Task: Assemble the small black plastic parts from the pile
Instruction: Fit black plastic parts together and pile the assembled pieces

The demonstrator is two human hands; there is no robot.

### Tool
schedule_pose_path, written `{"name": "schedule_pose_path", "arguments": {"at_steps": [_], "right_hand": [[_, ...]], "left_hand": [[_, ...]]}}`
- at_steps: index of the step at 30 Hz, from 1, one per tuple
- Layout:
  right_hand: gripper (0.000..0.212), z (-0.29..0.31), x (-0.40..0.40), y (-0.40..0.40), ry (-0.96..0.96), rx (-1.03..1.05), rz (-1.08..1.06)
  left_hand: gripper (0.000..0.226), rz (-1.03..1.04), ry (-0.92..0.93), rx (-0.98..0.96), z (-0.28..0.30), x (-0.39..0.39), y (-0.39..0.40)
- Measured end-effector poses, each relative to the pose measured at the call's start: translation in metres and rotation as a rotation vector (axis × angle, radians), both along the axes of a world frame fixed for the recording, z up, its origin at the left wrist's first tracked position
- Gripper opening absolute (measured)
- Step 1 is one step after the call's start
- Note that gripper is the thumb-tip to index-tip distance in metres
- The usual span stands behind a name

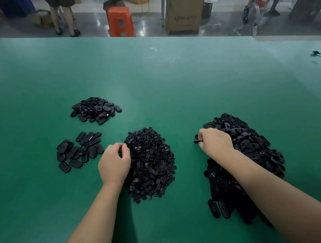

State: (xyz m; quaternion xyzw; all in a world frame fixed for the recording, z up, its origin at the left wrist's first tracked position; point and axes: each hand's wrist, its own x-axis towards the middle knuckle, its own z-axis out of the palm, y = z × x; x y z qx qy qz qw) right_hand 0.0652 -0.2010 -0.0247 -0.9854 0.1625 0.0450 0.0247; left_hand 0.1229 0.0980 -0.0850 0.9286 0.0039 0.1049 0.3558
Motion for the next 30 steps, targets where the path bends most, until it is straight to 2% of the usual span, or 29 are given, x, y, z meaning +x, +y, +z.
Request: {"name": "schedule_pose_path", "arguments": {"at_steps": [3, 4, 8, 11, 13, 17, 18, 24, 30], "right_hand": [[0.008, 0.002, 0.002, -0.001, -0.077, 0.197, -0.023], [0.005, 0.004, 0.003, 0.000, -0.119, 0.348, -0.041], [0.020, 0.010, 0.003, 0.014, -0.300, 1.098, -0.183], [0.015, 0.008, 0.000, 0.026, -0.450, 1.385, -0.268], [0.012, 0.001, -0.003, 0.034, -0.502, 1.415, -0.304], [0.039, -0.012, -0.007, 0.049, -0.559, 1.521, -0.387], [0.039, -0.015, -0.007, 0.052, -0.564, 1.539, -0.418], [0.015, -0.022, -0.005, 0.066, -0.593, 1.611, -0.549], [0.005, -0.031, -0.008, 0.077, -0.640, 1.501, -0.560]], "left_hand": [[0.016, 0.002, -0.003, -0.002, 0.001, 0.000, 0.000], [0.016, 0.003, -0.004, 0.000, 0.001, 0.000, 0.000], [0.018, 0.005, -0.006, 0.004, -0.001, 0.000, 0.001], [0.019, 0.010, -0.010, 0.014, -0.001, 0.000, 0.000], [0.019, 0.011, -0.009, 0.013, -0.001, 0.000, 0.000], [0.020, 0.009, -0.005, 0.018, -0.001, 0.000, -0.001], [0.021, 0.009, -0.005, 0.019, -0.001, 0.001, 0.000], [0.021, -0.006, -0.001, 0.035, -0.001, 0.001, 0.000], [0.018, -0.040, 0.002, 0.080, -0.001, 0.000, -0.002]]}}
